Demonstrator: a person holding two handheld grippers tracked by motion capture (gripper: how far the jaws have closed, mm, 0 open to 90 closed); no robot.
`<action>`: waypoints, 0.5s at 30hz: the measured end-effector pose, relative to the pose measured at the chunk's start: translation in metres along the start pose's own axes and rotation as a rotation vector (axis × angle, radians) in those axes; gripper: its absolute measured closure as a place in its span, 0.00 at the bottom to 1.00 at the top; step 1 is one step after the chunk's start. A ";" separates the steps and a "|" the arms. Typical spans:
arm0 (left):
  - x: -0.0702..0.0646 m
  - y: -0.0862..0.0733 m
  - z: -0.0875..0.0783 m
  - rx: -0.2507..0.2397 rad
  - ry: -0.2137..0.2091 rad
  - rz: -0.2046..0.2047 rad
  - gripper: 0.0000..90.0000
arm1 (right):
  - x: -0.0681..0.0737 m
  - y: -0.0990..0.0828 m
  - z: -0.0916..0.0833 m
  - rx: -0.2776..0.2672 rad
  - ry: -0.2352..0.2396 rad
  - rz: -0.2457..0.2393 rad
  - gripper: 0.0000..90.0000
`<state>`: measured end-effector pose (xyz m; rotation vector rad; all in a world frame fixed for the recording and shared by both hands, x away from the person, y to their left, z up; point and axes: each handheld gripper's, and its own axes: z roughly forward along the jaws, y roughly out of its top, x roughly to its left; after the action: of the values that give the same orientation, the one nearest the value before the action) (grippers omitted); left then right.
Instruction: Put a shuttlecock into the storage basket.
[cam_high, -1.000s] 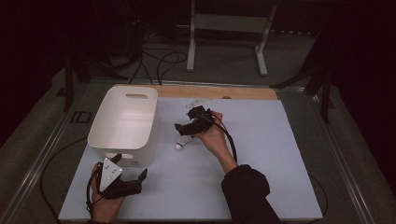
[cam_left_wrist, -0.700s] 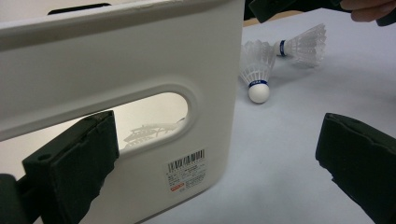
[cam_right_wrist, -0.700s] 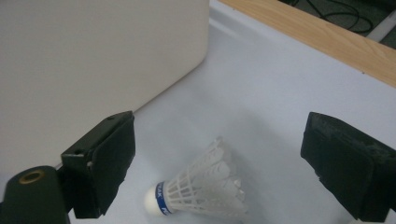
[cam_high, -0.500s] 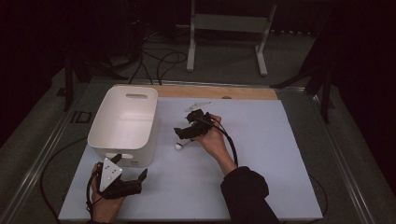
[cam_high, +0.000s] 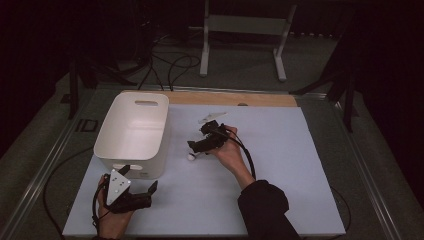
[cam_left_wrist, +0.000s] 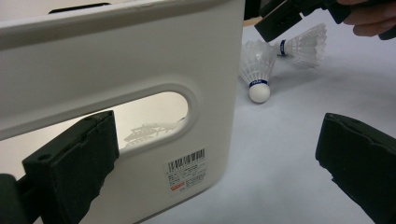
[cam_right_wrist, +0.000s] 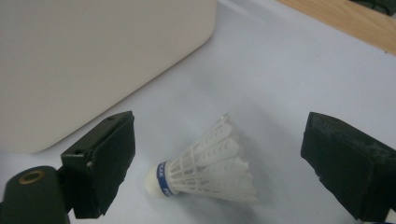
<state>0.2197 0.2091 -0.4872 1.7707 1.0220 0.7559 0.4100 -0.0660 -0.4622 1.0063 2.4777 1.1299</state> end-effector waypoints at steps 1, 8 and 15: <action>0.000 0.000 0.000 -0.003 -0.001 0.001 0.00 | 0.000 -0.001 0.000 0.002 0.003 0.000 0.11; 0.000 0.000 -0.001 -0.004 0.001 -0.002 0.00 | 0.001 -0.004 0.004 0.035 0.033 -0.004 0.12; 0.000 0.000 -0.001 -0.004 0.001 -0.002 0.00 | 0.002 -0.007 0.010 0.076 0.080 0.010 0.16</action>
<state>0.2192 0.2099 -0.4869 1.7660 1.0218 0.7573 0.4097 -0.0617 -0.4741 1.0133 2.5997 1.1072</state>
